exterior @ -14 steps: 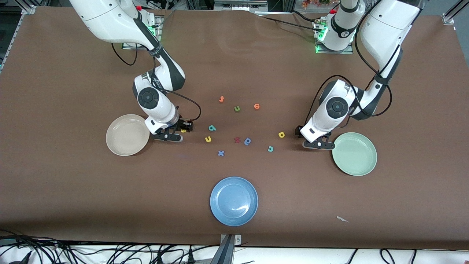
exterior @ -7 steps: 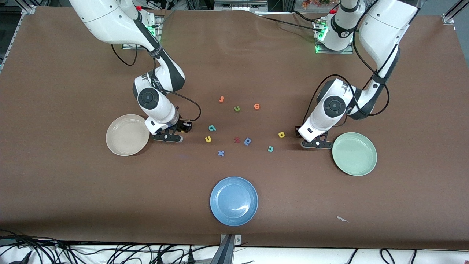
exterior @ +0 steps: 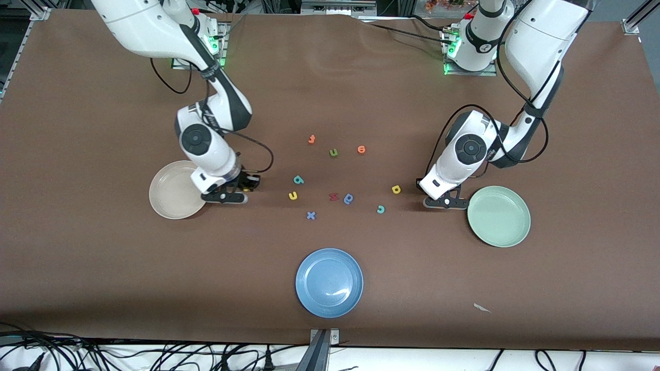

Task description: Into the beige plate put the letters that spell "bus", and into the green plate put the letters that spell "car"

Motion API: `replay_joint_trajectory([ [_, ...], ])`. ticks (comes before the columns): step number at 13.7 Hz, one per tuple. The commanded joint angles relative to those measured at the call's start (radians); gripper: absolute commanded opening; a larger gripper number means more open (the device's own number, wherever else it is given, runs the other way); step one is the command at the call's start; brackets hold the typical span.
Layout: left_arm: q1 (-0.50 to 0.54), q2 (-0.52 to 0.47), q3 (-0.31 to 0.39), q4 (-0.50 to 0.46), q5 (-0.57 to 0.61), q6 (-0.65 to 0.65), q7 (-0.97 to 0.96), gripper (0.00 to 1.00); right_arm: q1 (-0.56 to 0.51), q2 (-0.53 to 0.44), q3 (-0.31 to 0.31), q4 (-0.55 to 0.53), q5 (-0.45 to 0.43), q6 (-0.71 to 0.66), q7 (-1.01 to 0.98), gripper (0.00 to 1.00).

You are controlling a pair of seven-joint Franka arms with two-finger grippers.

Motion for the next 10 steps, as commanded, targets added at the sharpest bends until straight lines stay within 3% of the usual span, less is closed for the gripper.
replay_joint_trajectory([
  [1, 0.012, 0.001, 0.008, 0.003, 0.045, -0.001, -0.014, 0.08, -0.001, -0.069, -0.098, -0.004, -0.012, -0.102, -0.195, 0.16],
  [3, 0.019, -0.016, 0.009, 0.029, 0.043, -0.048, -0.014, 0.05, -0.001, -0.07, -0.158, -0.009, -0.012, -0.105, -0.318, 0.17],
  [6, 0.062, -0.041, 0.006, 0.17, 0.031, -0.311, 0.072, 0.05, -0.013, -0.029, -0.197, -0.036, -0.012, -0.075, -0.361, 0.19],
  [7, 0.09, -0.041, 0.008, 0.199, 0.032, -0.361, 0.131, 0.05, -0.014, -0.023, -0.197, -0.056, -0.011, -0.052, -0.36, 0.37],
  [8, 0.131, -0.041, 0.009, 0.207, 0.041, -0.373, 0.188, 0.05, -0.014, -0.023, -0.197, -0.053, -0.009, -0.054, -0.349, 0.95],
  [10, 0.205, -0.039, 0.011, 0.219, 0.043, -0.381, 0.312, 0.05, -0.014, -0.036, -0.194, -0.041, -0.003, -0.068, -0.345, 1.0],
])
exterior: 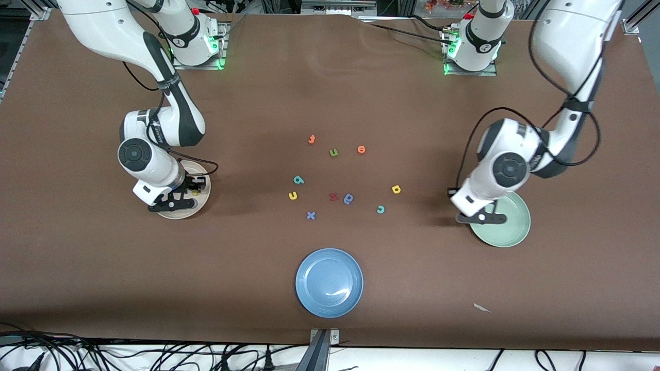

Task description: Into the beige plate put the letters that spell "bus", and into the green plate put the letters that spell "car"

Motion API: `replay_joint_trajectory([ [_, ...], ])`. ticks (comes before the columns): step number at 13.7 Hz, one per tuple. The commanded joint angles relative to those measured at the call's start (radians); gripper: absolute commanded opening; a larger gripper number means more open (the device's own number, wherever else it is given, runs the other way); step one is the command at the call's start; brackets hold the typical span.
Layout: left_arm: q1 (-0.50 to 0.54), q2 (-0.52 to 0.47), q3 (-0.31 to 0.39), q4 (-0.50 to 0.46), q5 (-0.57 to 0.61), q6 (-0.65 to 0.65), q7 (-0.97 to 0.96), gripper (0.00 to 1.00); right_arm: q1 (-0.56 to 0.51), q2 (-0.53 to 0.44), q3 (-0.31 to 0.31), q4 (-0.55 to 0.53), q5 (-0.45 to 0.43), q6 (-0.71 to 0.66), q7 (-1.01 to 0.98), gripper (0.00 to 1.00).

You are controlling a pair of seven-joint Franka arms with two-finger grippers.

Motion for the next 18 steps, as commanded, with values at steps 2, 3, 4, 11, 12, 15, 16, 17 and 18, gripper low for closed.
replay_joint_trajectory([
  [2, 0.107, 0.032, 0.001, 0.009, 0.071, -0.014, 0.197, 0.28, 0.012, -0.031, 0.029, 0.038, 0.006, -0.021, 0.056, 0.99],
  [3, 0.121, 0.048, 0.001, 0.032, 0.081, -0.014, 0.202, 0.83, 0.013, -0.03, 0.068, 0.071, 0.006, -0.041, 0.138, 0.99],
  [4, 0.124, 0.051, -0.004, 0.058, 0.064, -0.017, 0.186, 0.99, 0.017, -0.019, 0.101, 0.105, 0.006, -0.055, 0.221, 0.99],
  [11, -0.095, 0.082, -0.008, 0.092, -0.134, 0.055, -0.252, 0.99, 0.214, 0.18, 0.147, 0.349, -0.011, -0.052, 0.578, 0.99],
  [12, -0.133, 0.092, -0.008, 0.089, -0.134, 0.087, -0.319, 0.99, 0.23, 0.191, 0.147, 0.349, -0.005, -0.046, 0.578, 1.0],
  [15, -0.21, 0.134, -0.008, 0.078, -0.129, 0.151, -0.522, 0.99, 0.256, 0.226, 0.149, 0.391, 0.0, -0.044, 0.566, 1.0],
  [16, -0.236, 0.146, -0.007, 0.077, -0.128, 0.164, -0.571, 0.99, 0.271, 0.234, 0.149, 0.392, 0.007, -0.043, 0.567, 1.0],
  [17, -0.247, 0.152, -0.007, 0.075, -0.126, 0.164, -0.606, 0.99, 0.271, 0.243, 0.149, 0.395, 0.003, -0.038, 0.567, 1.0],
  [18, -0.256, 0.152, -0.007, 0.075, -0.126, 0.165, -0.639, 0.99, 0.279, 0.253, 0.149, 0.398, -0.003, -0.035, 0.572, 1.0],
])
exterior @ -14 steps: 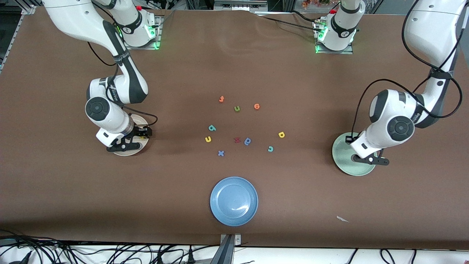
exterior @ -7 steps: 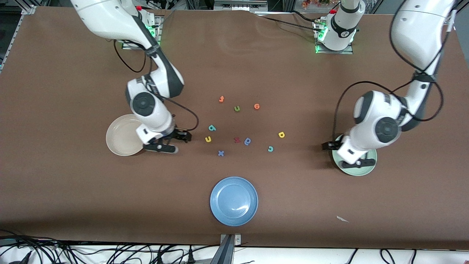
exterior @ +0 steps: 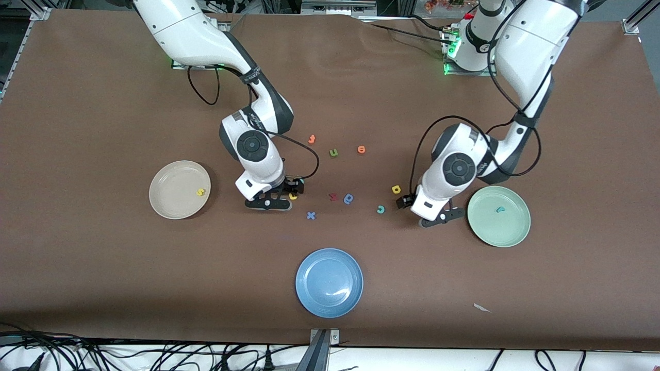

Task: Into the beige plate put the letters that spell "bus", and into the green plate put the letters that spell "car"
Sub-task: 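Grasp the yellow u with the right gripper and yellow a with the left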

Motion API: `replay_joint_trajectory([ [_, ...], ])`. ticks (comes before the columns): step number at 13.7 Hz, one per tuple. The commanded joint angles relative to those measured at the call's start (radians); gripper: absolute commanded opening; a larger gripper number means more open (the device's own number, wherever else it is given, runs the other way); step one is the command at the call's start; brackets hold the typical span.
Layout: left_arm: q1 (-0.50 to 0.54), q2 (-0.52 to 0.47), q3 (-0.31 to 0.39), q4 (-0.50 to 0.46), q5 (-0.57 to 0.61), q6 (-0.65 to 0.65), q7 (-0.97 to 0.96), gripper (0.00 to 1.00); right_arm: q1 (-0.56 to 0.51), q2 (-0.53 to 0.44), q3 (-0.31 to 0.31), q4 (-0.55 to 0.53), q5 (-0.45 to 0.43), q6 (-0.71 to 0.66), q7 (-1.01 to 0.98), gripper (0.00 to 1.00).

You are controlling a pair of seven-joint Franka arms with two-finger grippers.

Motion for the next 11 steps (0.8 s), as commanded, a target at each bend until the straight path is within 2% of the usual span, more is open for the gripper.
replay_joint_trajectory([
  [1, -0.041, 0.006, 0.012, -0.001, -0.014, 0.01, -0.093, 0.98, 0.023, 0.041, -0.005, 0.04, -0.008, -0.001, -0.001, 0.99],
  [2, -0.048, 0.012, 0.012, -0.004, -0.012, 0.021, -0.115, 0.97, 0.033, 0.05, -0.005, 0.04, -0.008, 0.012, 0.0, 0.96],
  [5, -0.067, 0.018, 0.012, -0.038, -0.012, 0.079, -0.173, 0.91, 0.038, 0.069, -0.005, 0.04, -0.002, 0.062, 0.008, 0.64],
  [6, -0.076, 0.018, 0.014, -0.046, -0.012, 0.079, -0.185, 0.9, 0.038, 0.072, -0.005, 0.04, -0.008, 0.062, 0.004, 0.62],
  [7, -0.078, 0.013, 0.014, -0.052, -0.012, 0.079, -0.19, 0.87, 0.038, 0.076, -0.005, 0.04, -0.008, 0.068, 0.004, 0.53],
  [11, -0.093, 0.003, 0.014, -0.076, -0.012, 0.079, -0.239, 0.74, 0.038, 0.085, -0.006, 0.052, -0.008, 0.086, 0.002, 0.42],
])
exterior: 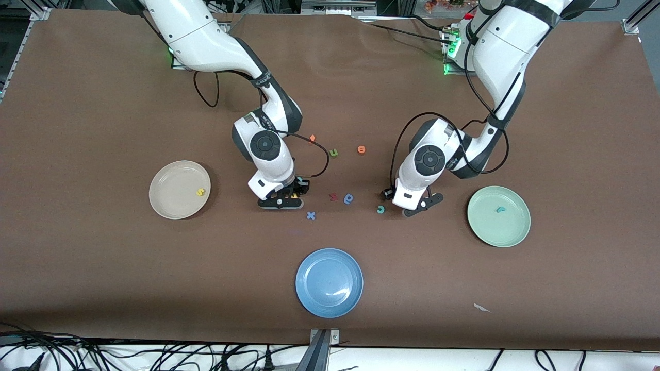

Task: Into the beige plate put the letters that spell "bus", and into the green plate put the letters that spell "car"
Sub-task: 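Grasp the yellow u with the right gripper and yellow a with the left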

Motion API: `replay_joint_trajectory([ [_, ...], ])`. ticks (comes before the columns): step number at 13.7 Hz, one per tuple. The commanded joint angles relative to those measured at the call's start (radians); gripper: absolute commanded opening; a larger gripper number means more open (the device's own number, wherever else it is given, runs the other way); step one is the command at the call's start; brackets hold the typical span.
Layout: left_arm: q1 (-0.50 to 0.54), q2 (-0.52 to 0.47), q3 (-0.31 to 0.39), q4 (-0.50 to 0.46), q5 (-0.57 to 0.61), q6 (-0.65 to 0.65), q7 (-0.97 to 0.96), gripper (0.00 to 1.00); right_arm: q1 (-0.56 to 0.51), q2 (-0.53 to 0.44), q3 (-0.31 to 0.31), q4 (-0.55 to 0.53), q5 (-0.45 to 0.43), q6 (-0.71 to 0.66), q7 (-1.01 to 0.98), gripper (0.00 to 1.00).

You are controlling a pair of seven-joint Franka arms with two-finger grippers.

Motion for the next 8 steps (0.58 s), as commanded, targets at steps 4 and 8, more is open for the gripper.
replay_joint_trajectory([
  [4, -0.018, -0.03, 0.013, -0.029, -0.011, 0.014, -0.045, 0.59, 0.007, 0.039, -0.004, 0.05, -0.013, 0.016, -0.001, 0.28],
  [8, -0.009, -0.03, 0.013, -0.028, -0.011, 0.014, -0.035, 0.37, 0.007, 0.027, -0.007, 0.048, -0.029, 0.007, -0.058, 0.13],
])
